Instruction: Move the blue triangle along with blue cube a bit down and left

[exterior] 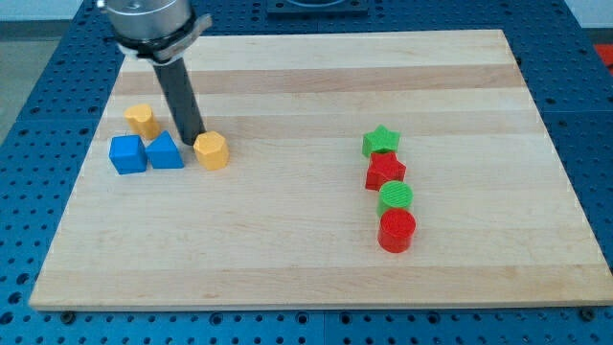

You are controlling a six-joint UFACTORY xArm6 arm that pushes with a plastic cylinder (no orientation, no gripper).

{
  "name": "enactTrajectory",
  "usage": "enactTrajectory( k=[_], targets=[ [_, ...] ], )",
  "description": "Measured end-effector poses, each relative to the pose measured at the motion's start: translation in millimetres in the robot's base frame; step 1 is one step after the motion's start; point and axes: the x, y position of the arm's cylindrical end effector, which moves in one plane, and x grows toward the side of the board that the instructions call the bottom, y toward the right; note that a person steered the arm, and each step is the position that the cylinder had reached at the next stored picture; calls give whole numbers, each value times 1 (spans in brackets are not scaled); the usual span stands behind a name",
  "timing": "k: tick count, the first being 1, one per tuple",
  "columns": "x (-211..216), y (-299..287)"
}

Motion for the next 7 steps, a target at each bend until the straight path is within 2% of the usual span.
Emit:
enactTrajectory(
  k=[2,4,7],
  targets=[
    [22,-41],
    [30,-44],
    [45,-3]
  ],
)
